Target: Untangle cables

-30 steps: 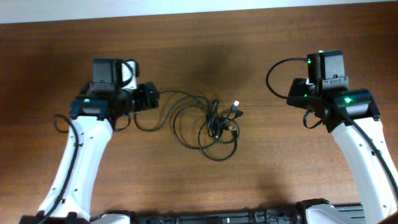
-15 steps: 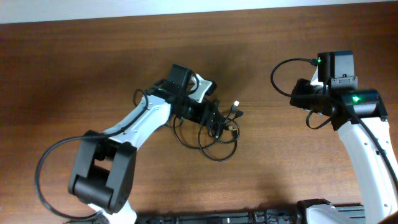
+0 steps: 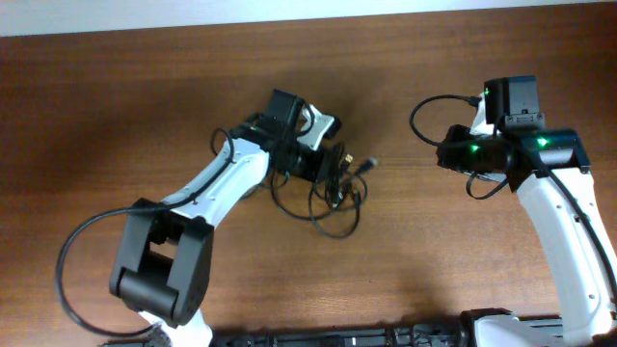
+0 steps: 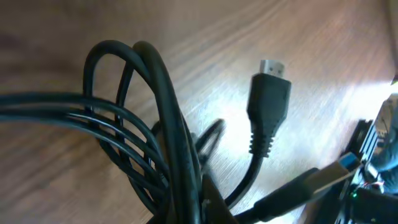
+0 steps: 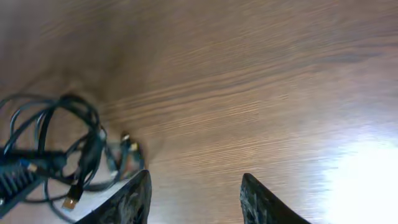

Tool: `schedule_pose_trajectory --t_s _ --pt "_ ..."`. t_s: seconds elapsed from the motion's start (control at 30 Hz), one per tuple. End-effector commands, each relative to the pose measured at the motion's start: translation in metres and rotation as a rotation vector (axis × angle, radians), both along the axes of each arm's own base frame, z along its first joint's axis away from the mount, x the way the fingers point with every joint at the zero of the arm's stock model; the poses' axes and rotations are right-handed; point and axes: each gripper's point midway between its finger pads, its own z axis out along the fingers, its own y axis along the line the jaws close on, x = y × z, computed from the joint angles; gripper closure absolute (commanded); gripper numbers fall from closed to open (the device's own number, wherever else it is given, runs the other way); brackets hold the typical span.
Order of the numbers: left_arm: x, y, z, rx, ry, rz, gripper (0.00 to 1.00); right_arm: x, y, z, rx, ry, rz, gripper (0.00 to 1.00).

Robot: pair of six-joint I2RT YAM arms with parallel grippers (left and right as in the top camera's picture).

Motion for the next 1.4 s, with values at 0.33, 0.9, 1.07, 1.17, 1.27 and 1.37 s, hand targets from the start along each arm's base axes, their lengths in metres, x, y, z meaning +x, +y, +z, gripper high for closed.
schedule_pose_trajectory --t_s 0.33,0.9,1.07,1.17,1.27,1.37 --pt "0.024 0.029 0.106 -0.194 -0.214 -0.004 1.0 0.004 0.021 0.01 0.12 -0.025 0.059 0.51" --pt "0.021 0.045 0.087 -0.079 -0.174 0.038 1.0 0.01 0.067 -0.02 0.32 0.059 0.317 0.47" --pt "0.01 0.033 0.108 -0.241 -0.164 -0.052 1.0 0.015 0.08 -0.027 0.406 0.075 0.345 0.47" --pt "0.003 0.032 0.146 -0.485 -0.152 -0.13 1.0 0.023 0.096 -0.013 0.51 0.015 0.397 0.47" --pt "0.005 0.034 0.158 -0.549 -0.108 -0.106 1.0 0.029 0.113 0.01 0.635 -0.071 0.475 0.4" --pt "0.002 0.031 0.171 -0.613 -0.108 -0.142 1.0 0.025 0.131 0.024 0.687 -0.136 0.59 0.35"
